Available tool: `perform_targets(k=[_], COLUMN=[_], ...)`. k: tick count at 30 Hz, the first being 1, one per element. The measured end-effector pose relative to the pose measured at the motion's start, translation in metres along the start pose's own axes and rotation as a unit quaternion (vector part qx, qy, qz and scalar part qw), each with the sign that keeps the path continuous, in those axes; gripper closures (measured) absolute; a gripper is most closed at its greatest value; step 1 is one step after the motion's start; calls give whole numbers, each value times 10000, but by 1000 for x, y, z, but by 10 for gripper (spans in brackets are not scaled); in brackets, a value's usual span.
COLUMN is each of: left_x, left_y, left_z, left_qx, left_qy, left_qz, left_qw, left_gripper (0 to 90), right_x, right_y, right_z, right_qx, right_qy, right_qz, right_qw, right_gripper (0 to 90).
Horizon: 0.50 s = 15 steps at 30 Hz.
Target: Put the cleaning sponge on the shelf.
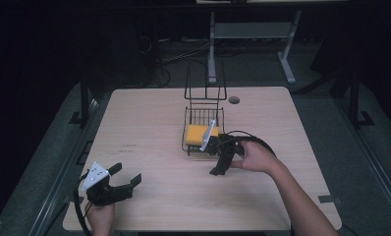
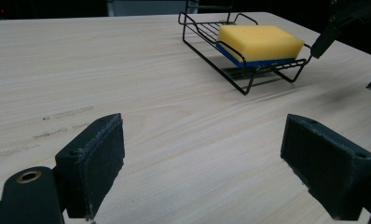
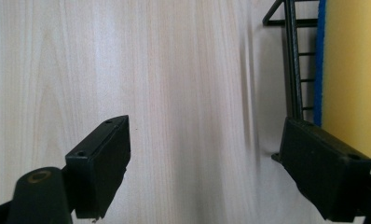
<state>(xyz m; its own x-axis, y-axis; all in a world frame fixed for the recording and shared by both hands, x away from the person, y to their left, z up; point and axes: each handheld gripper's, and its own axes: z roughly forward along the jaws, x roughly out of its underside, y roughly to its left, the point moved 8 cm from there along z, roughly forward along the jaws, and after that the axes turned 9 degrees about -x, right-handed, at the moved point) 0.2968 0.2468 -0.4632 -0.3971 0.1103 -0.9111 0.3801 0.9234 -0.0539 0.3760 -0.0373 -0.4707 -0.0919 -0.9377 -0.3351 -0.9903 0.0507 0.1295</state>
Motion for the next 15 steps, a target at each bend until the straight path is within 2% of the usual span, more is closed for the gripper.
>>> perform_targets(k=[3, 7, 15], left_x=[0, 0, 0], left_y=[0, -1, -1], left_z=[0, 0, 0], left_qx=[1, 4, 3], left_qy=[-8, 1, -5], left_qz=[1, 21, 12], left_qw=[10000, 10000, 10000], left_gripper=[128, 128, 128], right_x=[3, 5, 12], right_y=[2, 4, 8], right_z=[1, 3, 1], right_qx=[-11, -33, 0], right_qy=[-39, -106, -76], right_qz=[36, -34, 66], right_qw=[10000, 9999, 9999], right_gripper=[163, 163, 163])
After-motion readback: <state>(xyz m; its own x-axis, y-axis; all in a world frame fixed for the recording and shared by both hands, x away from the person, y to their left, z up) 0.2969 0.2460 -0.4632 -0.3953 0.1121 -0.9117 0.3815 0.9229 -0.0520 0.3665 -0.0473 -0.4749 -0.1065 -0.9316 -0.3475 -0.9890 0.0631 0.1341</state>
